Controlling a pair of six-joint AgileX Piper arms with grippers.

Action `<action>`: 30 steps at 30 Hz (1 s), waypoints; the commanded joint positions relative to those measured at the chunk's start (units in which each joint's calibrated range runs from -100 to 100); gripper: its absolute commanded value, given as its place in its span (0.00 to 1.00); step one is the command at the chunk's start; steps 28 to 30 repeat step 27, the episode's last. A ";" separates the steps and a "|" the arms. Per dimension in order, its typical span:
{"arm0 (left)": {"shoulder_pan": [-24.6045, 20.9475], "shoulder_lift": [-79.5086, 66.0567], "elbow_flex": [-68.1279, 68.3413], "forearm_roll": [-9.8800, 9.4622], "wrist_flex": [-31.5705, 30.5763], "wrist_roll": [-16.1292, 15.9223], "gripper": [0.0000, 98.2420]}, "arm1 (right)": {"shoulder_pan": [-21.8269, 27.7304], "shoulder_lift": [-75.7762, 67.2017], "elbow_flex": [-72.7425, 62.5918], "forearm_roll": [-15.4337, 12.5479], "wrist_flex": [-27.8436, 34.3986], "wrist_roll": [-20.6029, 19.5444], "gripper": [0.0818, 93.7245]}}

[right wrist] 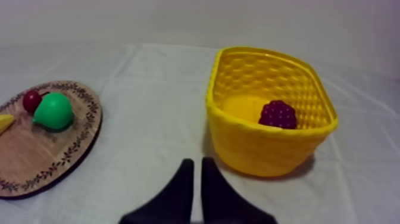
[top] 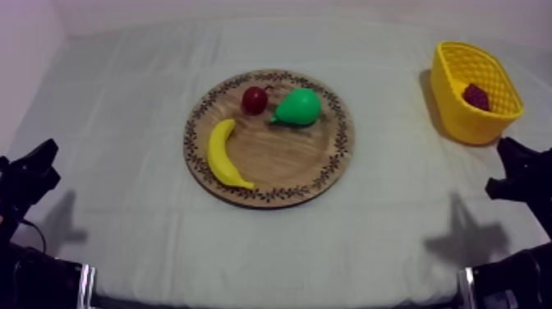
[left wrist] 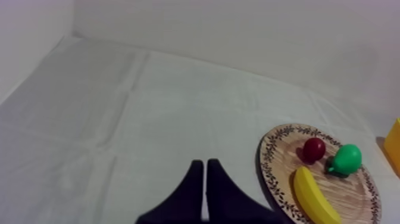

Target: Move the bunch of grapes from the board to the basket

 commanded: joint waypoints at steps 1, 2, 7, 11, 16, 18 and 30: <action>0.00 0.00 -0.03 -0.03 -0.05 -0.01 0.00 | -0.15 -0.16 0.07 0.36 1.46 -0.16 0.01; 0.00 0.00 -0.03 -0.03 -0.05 -0.01 0.00 | -0.22 -0.25 0.08 0.57 2.06 -0.36 0.01; 0.00 0.00 -0.03 -0.03 -0.05 -0.01 0.00 | -0.36 -0.42 0.10 1.94 4.54 -6.30 0.00; 0.00 0.00 -0.03 -0.03 -0.05 -0.01 0.00 | -0.38 -0.44 0.10 2.22 5.32 -6.21 0.01; 0.00 0.00 -0.03 -0.03 -0.05 -0.01 0.00 | -0.38 -0.45 0.10 2.32 5.78 4.39 0.01; 0.00 0.00 -0.03 -0.03 -0.05 -0.01 0.00 | -0.39 -0.45 0.10 2.33 5.83 7.67 0.01; 0.00 0.00 -0.03 -0.03 -0.05 -0.01 0.00 | -0.39 -0.45 0.10 2.33 5.87 9.17 0.01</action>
